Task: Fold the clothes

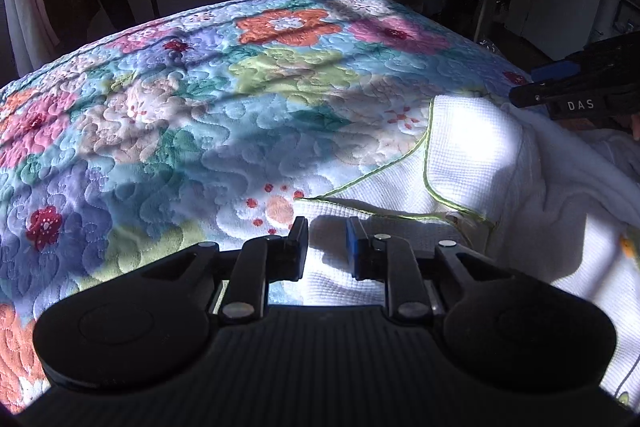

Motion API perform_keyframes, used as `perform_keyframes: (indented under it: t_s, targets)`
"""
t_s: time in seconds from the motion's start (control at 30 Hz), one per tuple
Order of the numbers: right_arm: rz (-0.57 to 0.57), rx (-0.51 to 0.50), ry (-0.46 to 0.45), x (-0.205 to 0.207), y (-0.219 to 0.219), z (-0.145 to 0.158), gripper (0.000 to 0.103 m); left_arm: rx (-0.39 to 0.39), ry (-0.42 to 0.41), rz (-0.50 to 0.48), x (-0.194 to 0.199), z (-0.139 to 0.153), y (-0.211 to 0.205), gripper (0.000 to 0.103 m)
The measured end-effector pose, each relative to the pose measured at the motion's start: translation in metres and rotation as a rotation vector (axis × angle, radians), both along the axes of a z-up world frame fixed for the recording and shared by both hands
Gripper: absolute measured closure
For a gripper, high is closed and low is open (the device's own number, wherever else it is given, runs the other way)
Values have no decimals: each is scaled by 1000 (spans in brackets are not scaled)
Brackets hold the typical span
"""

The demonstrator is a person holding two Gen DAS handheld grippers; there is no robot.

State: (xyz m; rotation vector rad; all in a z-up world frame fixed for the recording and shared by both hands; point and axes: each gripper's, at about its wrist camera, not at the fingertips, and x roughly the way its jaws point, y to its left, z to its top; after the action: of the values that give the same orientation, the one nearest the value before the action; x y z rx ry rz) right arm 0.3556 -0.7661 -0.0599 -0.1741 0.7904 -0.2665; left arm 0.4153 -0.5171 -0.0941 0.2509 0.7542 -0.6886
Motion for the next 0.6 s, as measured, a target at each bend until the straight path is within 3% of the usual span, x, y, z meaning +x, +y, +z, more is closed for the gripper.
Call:
perform_keyframes:
  t_s: [0.07, 0.13, 0.2, 0.27, 0.33, 0.4, 0.43, 0.47, 0.5, 0.53, 0.57, 0.6]
  targets:
    - [-31, 30, -73, -7, -2, 12, 52, -1, -6, 2, 1, 0, 11, 51]
    - [-7, 164, -133, -11, -7, 25, 52, -3, 12, 0, 3, -2, 18, 46]
    - [43, 287, -86, -5, -6, 24, 51, -10, 42, 0, 6, -5, 24, 39]
    - [96, 343, -4, 5, 3, 16, 47, -47, 80, 2, 10, -10, 27, 32]
    - [146, 286, 80, 15, 23, -2, 33, -68, 148, 8, 17, -24, 22, 17]
    - [174, 194, 138, 24, 37, -23, 16, -35, 199, 24, 24, -39, 10, 17]
    - [167, 139, 156, 28, 41, -34, 14, -15, 171, 23, 22, -40, 5, 26]
    - [162, 103, 168, 31, 44, -43, 19, -10, 125, -3, 18, -35, 0, 45]
    - [168, 119, 156, 31, 43, -46, 29, -3, 92, -29, 14, -29, -3, 101]
    - [180, 157, 125, 30, 41, -44, 63, 3, 49, -12, 9, -20, -5, 99]
    - [179, 178, 96, 29, 40, -40, 85, -10, 3, 18, 5, -10, -3, 99]
    - [179, 177, 67, 27, 41, -35, 87, -30, -52, 71, 1, 1, 4, 99]
